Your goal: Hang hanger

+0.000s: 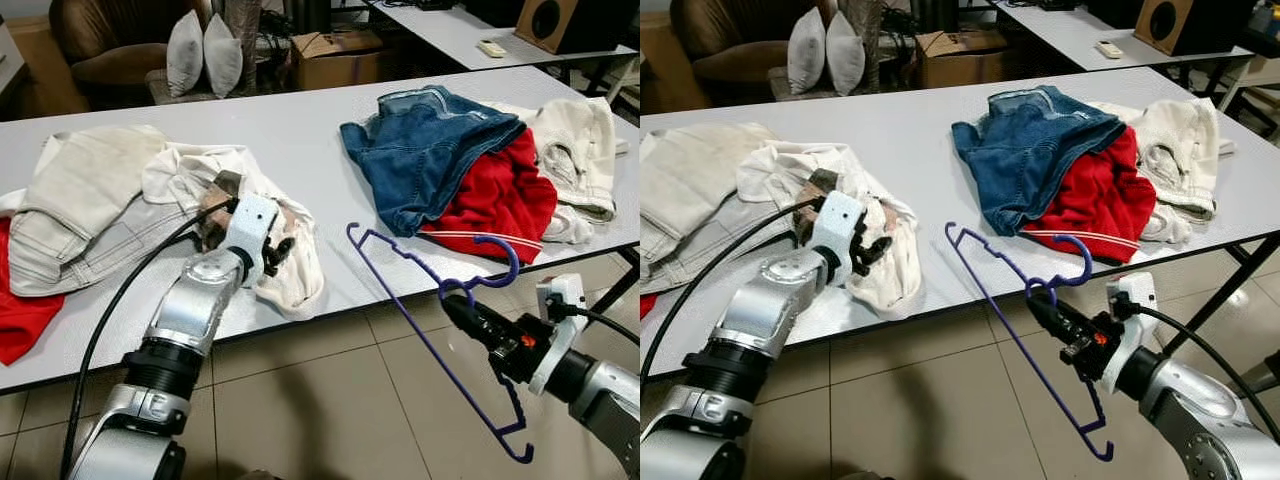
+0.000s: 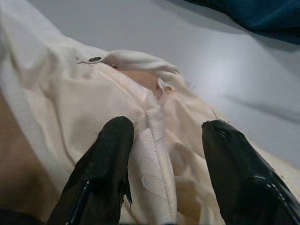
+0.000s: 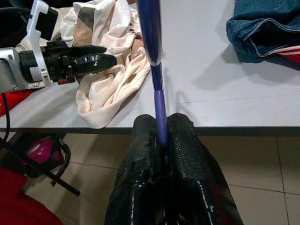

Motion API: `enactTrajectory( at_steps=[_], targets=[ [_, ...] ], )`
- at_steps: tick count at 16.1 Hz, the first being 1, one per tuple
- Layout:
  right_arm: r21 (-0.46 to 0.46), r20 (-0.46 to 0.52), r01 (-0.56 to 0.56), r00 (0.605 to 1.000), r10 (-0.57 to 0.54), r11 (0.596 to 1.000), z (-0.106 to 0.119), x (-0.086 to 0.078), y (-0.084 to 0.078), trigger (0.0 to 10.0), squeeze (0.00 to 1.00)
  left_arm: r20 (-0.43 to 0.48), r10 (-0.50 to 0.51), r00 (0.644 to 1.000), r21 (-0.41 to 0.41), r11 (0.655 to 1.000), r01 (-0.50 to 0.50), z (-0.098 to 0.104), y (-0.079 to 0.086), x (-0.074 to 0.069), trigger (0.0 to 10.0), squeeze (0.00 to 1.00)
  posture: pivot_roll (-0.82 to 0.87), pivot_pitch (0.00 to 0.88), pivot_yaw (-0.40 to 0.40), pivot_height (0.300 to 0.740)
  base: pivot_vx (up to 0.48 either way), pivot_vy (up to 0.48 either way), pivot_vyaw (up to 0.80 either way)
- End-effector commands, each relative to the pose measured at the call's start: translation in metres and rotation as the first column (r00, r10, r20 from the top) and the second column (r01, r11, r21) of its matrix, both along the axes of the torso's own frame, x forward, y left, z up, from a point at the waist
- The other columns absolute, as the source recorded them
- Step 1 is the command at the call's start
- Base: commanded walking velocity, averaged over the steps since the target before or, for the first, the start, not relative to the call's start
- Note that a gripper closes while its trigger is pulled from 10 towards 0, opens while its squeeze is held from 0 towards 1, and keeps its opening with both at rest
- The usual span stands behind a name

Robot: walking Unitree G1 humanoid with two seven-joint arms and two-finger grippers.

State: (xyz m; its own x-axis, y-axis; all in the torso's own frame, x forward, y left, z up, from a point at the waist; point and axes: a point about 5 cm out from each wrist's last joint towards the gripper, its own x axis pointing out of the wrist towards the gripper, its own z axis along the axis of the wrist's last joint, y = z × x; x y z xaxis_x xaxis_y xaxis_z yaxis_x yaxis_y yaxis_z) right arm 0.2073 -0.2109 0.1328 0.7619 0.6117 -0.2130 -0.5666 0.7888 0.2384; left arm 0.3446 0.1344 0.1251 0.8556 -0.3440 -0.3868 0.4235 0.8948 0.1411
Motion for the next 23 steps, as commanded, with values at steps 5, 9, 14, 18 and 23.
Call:
enactTrajectory(
  at_steps=[5,9,14,18,23],
  targets=[
    [-0.018,0.02,-0.014,1.0,0.014,1.0,0.002,-0.002,0.002,10.0,0.0,0.07,0.085,0.994,0.104,0.99,-0.092,0.002,0.015,0.007,4.3,0.0,-0.11,0.0,0.061,0.74,0.0,0.0,0.0],
    [-0.022,0.021,-0.018,1.0,0.019,1.0,0.002,-0.002,0.003,10.0,0.0,0.08,0.082,0.993,0.185,0.978,-0.096,-0.002,0.02,0.009,7.7,0.0,-0.11,0.0,0.062,0.74,0.0,0.0,0.0],
    [-0.025,0.02,-0.02,1.0,0.02,1.0,0.001,-0.003,0.002,10.0,0.0,0.047,0.046,0.998,0.19,0.98,-0.055,-0.011,0.015,0.007,0.0,0.0,-0.12,0.0,0.064,0.74,0.0,0.0,0.0],
    [-0.023,0.02,-0.021,1.0,0.022,1.0,0.0,-0.002,0.002,10.0,0.0,0.086,0.045,0.995,0.179,0.982,-0.059,-0.005,0.016,0.01,0.0,0.0,-0.11,0.0,0.062,0.74,0.0,0.0,0.0],
    [-0.015,0.023,-0.028,0.999,0.029,0.999,-0.001,0.001,0.006,10.0,0.0,0.133,0.049,0.99,0.161,0.984,-0.071,0.004,0.017,0.012,0.0,0.0,-0.1,0.0,0.062,0.74,0.0,0.0,0.0]
  ],
)
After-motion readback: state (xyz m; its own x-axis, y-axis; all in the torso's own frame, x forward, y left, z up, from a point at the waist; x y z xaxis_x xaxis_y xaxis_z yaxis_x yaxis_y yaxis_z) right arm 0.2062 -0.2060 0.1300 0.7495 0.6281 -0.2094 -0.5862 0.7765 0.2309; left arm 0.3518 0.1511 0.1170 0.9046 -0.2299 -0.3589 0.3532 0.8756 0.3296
